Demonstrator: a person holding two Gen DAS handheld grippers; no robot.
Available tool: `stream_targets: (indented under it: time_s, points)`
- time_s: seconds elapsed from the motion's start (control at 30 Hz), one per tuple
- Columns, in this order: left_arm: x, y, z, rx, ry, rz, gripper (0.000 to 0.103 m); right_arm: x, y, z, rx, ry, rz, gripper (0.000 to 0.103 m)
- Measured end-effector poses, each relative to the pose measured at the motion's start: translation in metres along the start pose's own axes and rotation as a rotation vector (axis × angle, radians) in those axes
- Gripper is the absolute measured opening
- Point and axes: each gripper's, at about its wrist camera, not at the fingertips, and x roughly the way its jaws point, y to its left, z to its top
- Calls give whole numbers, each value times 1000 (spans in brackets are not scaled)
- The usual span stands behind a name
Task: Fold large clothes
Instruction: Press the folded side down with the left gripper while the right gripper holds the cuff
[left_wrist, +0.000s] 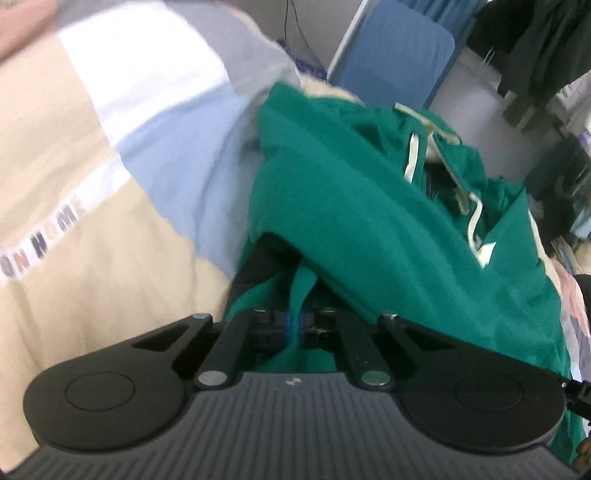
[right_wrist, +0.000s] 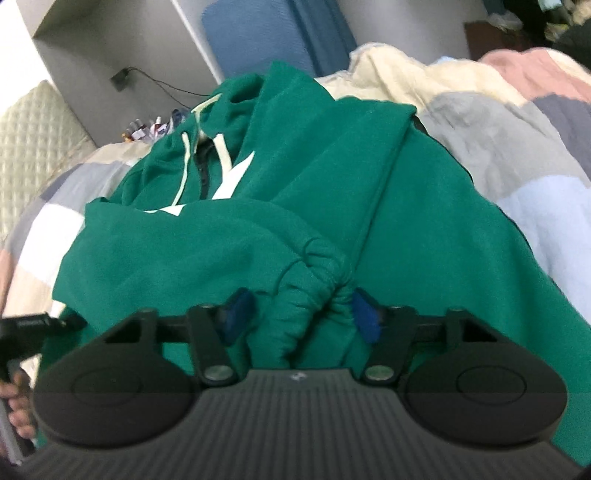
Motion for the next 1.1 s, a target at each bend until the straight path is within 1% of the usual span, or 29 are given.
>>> stream_targets:
  time_s: [0.03, 0.07, 0.17, 0.27, 0.33, 0.4, 0.43, 0.5, 0.57, 0.63, 0.67, 0.73, 0.83, 0.87, 0.9, 0.93, 0.97, 1.0, 1.07, 1.1]
  points:
    - [-5, 1, 1, -14, -13, -4, 4, -2, 1, 1, -9, -6, 8, 41]
    - [-10, 2, 1, -29, -19, -10, 4, -4, 1, 2, -10, -8, 20, 37]
    - [-25, 4, 2, -56, -36, -17, 3, -22, 5, 6, -33, -44, 65, 32]
    - [-33, 8, 5, -82, -49, -12, 3, -44, 12, 7, -51, -81, 144, 30]
    - [-36, 10, 5, -81, -53, 6, 3, -57, 16, 4, -59, -102, 204, 30]
    - [-39, 18, 5, -98, -50, 17, 3, -61, 19, 0, -56, -115, 218, 30]
    - [-38, 19, 4, -104, -44, 23, 4, -61, 20, -4, -60, -114, 200, 30]
    - [-33, 19, 3, -96, -30, 37, 4, -52, 21, -8, -77, -94, 130, 30]
    - [-28, 17, 0, -76, -22, 49, 4, -35, 17, -14, -75, -32, 49, 30]
    - [-28, 15, -1, -61, -24, 50, 4, -18, 5, -17, -29, 32, 5, 32]
    - [-28, 14, -1, -54, -24, 49, 4, -12, -1, -18, 2, 54, 1, 32]
    - [-30, 13, 0, -45, -25, 37, 4, -6, -9, -17, 62, 66, 16, 32]
    - [-35, 12, 1, -43, -24, 20, 5, -9, -7, -15, 45, 54, 7, 34]
    - [-37, 12, 1, -39, -26, 25, 7, -10, -5, -16, 33, 49, 2, 35]
    - [-40, 11, 0, -35, -26, 27, 11, -11, -3, -16, 27, 46, -2, 36]
    - [-43, 10, 0, -29, -28, 27, 14, -13, -2, -17, 25, 42, -3, 39]
    - [-46, 8, 0, -20, -36, 30, 24, -16, 0, -18, 22, 38, -6, 43]
    - [-50, 6, 0, -7, -54, 35, 33, -20, 0, -18, 17, 30, -9, 44]
    - [-61, -3, -2, 41, -117, 70, 38, -27, 4, -16, 10, 2, -20, 52]
    - [-67, -7, -4, 70, -139, 79, 39, -32, 6, -14, 13, -16, -28, 54]
